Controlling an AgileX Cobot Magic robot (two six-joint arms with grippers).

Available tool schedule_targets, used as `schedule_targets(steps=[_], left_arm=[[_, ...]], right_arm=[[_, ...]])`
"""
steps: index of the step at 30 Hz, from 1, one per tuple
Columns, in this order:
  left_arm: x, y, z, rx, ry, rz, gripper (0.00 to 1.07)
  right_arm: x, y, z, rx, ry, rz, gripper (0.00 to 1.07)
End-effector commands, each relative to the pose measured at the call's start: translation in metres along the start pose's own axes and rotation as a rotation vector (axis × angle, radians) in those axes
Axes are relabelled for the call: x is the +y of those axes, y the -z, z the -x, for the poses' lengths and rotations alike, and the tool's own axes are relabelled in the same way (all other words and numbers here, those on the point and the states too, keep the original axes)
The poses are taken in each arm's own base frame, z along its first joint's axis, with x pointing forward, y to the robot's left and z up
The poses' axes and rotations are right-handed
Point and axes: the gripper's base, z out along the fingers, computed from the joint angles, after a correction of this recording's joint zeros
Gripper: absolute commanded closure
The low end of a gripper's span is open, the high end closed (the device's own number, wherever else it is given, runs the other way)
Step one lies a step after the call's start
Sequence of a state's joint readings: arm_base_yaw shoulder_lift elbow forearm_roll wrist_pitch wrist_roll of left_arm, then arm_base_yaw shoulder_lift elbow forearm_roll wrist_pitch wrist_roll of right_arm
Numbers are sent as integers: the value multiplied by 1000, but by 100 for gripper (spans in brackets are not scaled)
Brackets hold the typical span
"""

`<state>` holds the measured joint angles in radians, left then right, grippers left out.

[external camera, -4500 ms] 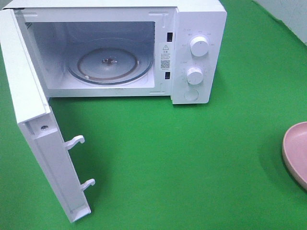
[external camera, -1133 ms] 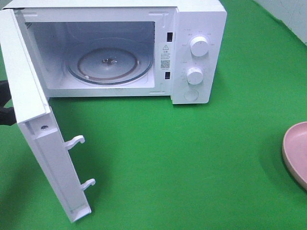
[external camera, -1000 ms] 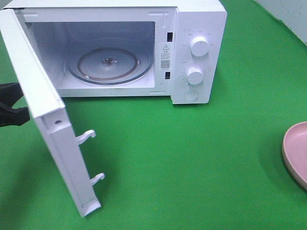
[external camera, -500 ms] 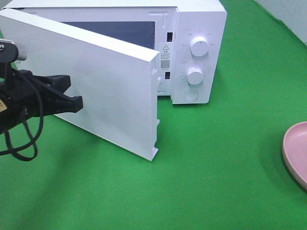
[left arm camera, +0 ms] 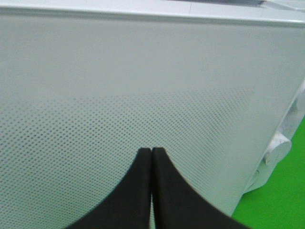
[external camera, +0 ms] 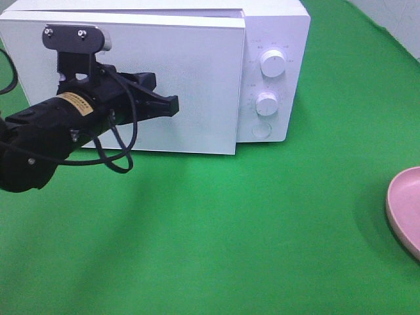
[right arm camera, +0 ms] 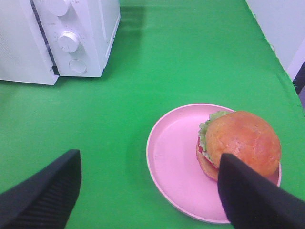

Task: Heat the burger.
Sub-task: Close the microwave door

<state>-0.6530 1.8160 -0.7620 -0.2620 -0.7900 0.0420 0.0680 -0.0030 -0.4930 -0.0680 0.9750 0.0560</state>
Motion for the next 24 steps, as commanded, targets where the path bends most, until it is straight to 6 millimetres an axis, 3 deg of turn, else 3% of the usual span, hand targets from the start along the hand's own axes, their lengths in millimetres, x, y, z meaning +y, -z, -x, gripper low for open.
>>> schedule_targets(steps=[1, 13, 24], left_arm=[[-6, -10, 4, -23, 15, 0, 107], [-13, -52, 8, -45, 35, 17, 107], [-8, -66, 19, -76, 6, 60, 107]], right_arm=[[0, 3, -1, -42, 4, -4, 31], [0, 3, -1, -42, 4, -4, 31], [0, 3, -1, -42, 4, -4, 31]])
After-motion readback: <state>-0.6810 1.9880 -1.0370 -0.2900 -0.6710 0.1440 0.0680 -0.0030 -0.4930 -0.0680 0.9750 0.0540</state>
